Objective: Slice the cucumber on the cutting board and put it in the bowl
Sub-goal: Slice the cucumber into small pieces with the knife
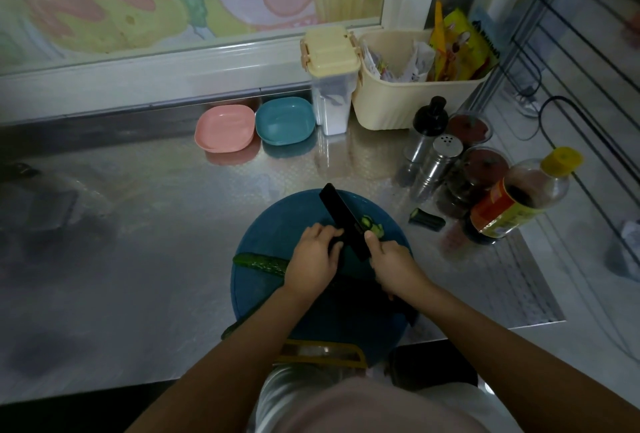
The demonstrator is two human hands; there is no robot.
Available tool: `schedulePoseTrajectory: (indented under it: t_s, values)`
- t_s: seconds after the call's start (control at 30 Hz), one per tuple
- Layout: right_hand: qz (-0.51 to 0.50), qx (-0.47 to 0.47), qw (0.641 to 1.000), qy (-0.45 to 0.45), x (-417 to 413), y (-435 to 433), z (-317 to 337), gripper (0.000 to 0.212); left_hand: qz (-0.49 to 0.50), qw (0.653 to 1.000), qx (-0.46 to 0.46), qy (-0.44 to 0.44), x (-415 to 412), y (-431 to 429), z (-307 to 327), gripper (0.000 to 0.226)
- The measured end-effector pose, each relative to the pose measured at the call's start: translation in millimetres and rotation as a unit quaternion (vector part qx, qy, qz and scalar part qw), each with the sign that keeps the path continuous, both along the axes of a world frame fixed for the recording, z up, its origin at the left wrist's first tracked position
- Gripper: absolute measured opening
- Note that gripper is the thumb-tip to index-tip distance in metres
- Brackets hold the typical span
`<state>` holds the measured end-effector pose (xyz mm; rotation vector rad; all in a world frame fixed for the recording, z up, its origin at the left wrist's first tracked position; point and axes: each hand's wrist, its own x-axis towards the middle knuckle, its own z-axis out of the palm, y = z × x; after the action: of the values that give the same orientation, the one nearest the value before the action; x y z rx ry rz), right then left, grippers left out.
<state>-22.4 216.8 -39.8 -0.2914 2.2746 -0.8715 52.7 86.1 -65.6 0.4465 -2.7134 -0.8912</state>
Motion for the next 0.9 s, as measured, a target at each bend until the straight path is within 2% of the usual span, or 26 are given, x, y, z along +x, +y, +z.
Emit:
schedulePoseTrajectory:
  t_s: [0.07,0.17,0.9]
  values:
    - [-0.035,-0.024,0.998,-0.050,-2.1,0.6,1.5,0.059,0.004,1.000,0.002,0.000,-0.6,-0.5,0.3,0.022]
    - [-0.057,-0.048,0.994,-0.074,-3.8,0.3,3.3,0.057,0.005,1.000,0.004,0.000,-0.6,-1.0,-0.1,0.021]
    - [-0.031,-0.071,0.997,-0.024,1.6,2.6,3.1,0.059,0.007,1.000,0.015,0.006,-1.7,-1.3,-2.0,0.016]
